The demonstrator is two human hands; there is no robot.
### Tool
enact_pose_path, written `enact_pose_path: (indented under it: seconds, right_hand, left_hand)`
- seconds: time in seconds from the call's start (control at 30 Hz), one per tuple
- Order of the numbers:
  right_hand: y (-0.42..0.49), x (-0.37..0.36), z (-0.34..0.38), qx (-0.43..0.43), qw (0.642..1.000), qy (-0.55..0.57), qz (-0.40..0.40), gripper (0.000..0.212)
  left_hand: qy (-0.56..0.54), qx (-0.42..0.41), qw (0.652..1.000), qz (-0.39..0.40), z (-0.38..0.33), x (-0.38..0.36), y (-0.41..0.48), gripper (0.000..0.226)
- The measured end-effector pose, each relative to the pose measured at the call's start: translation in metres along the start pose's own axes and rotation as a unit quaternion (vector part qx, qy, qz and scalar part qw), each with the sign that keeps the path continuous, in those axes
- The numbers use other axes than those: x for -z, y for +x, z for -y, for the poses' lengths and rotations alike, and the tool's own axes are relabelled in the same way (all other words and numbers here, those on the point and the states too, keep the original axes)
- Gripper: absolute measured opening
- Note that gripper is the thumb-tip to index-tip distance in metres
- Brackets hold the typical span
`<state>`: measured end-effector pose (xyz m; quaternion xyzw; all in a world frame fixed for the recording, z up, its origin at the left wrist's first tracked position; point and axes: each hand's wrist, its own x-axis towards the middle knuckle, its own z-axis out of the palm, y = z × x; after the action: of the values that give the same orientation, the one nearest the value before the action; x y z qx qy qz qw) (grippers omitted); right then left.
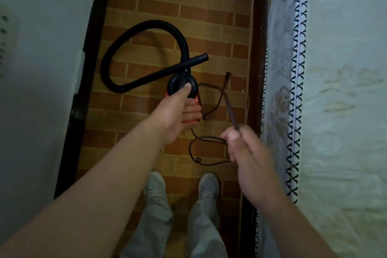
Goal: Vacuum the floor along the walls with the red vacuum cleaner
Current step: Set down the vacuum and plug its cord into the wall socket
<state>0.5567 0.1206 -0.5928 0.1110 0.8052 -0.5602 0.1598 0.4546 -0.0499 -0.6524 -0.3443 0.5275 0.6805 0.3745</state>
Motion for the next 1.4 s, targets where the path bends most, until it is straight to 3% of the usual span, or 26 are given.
enact_pose_path:
  seconds: [0.07,0.17,0.27,0.33,0.43,0.53,0.6,0.67,0.73,0.8,0.9,1.0,1.07,1.27,1.4]
  right_hand:
    - [-0.010,0.000,-0.008,0.051,0.993,-0.071,0.077,0.040]
    - [-0.020,0.001,-0.034,0.114,0.949,-0.224,0.189,0.037]
    - [-0.020,0.008,-0.059,0.059,0.936,-0.231,0.258,0.027]
    - [-0.009,0.009,-0.063,-0.111,0.959,-0.082,0.248,0.023]
    - [0.028,0.007,-0.061,-0.314,0.920,0.201,0.122,0.025]
    - [0.081,0.006,-0.052,-0.383,0.826,0.410,0.056,0.051]
    - [0.115,0.002,-0.040,-0.389,0.776,0.493,0.056,0.048]
    - [0.139,-0.005,-0.029,-0.389,0.754,0.526,0.060,0.046]
    - [0.151,-0.016,-0.022,-0.395,0.774,0.487,0.088,0.044]
    - [0.149,-0.023,-0.016,-0.382,0.828,0.400,0.087,0.025]
    - [0.124,-0.021,-0.004,-0.311,0.887,0.338,0.050,0.021]
    - [0.076,-0.011,0.004,-0.219,0.916,0.323,0.091,0.020]
    - [0.044,-0.006,0.007,-0.182,0.933,0.271,0.149,0.018]
    - [-0.011,-0.014,-0.016,-0.146,0.933,0.104,0.311,0.008]
    - [-0.013,-0.013,-0.044,-0.148,0.920,0.032,0.361,0.009]
  left_hand:
    - [-0.087,0.061,0.992,0.069,-0.019,-0.014,-0.002,0.053]
    - [-0.078,0.066,0.991,0.087,-0.031,-0.031,-0.004,0.040]
    - [-0.014,0.027,0.997,0.077,-0.029,-0.034,-0.006,0.034]
    - [0.032,0.005,0.994,0.102,-0.025,-0.030,-0.015,0.028]
    - [0.108,-0.016,0.987,0.119,-0.009,-0.019,-0.030,0.023]
    - [0.173,-0.020,0.977,0.123,0.016,-0.004,-0.037,0.025]
    - [0.213,-0.009,0.970,0.116,0.037,0.004,-0.032,0.027]
    - [0.231,0.022,0.966,0.118,0.057,0.008,-0.029,0.033]
    - [0.222,0.038,0.965,0.133,0.073,0.012,-0.026,0.031]
    - [0.237,0.036,0.959,0.153,0.085,0.014,-0.027,0.026]
    - [0.243,0.034,0.965,0.091,0.091,0.015,-0.024,0.029]
    - [0.067,0.041,0.997,0.015,0.069,0.011,-0.018,0.042]
    - [-0.045,0.042,0.998,0.018,0.046,0.008,-0.014,0.054]
    - [-0.196,-0.002,0.980,0.039,-0.026,-0.014,-0.025,0.049]
    - [-0.138,-0.064,0.988,0.009,-0.046,-0.008,-0.029,0.047]
